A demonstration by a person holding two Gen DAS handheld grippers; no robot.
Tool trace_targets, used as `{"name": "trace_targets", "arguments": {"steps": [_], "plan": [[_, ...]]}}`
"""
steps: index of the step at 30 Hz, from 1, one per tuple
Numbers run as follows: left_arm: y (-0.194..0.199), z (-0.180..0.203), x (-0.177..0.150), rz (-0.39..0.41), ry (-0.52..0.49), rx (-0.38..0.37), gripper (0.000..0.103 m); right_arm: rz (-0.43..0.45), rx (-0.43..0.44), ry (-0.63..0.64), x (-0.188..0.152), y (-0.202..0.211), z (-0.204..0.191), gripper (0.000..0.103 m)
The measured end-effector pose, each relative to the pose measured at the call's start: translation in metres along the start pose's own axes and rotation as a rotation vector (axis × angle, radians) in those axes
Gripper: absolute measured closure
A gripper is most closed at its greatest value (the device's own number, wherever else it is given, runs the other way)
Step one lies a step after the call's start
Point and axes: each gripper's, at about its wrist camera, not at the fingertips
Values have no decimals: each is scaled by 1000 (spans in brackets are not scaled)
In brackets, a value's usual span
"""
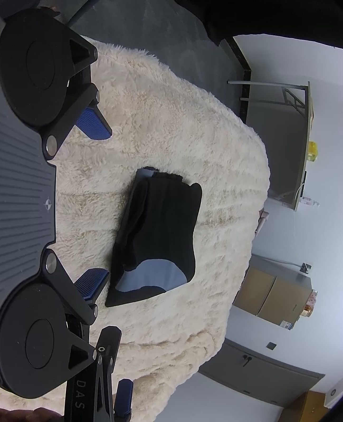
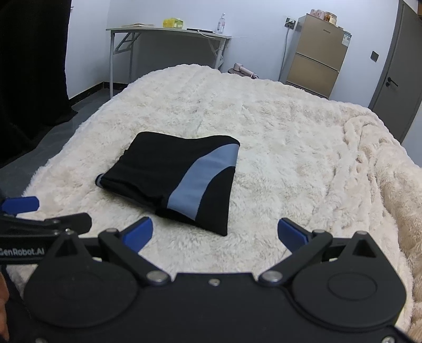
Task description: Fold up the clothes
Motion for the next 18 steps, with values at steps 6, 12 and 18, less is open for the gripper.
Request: {"name": "trace_targets", "arguments": {"steps": [6,12,18], "plan": [[1,-1,0,0,8,2,0,-9,8,3,-1,-2,0,1],[0,-2,0,1,15,1,0,-6,11,7,-1,-1,-1,1],[0,-3,0,-1,18,1,0,-8,16,6,-2,0,-2,1]]}}
Point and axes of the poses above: each gripper's, at about its wrist camera, not at the fingertips, and y roughly against the way its jaws point, z to its right, x to its top, and after that the axes turned 11 degrees about -z, right-handed
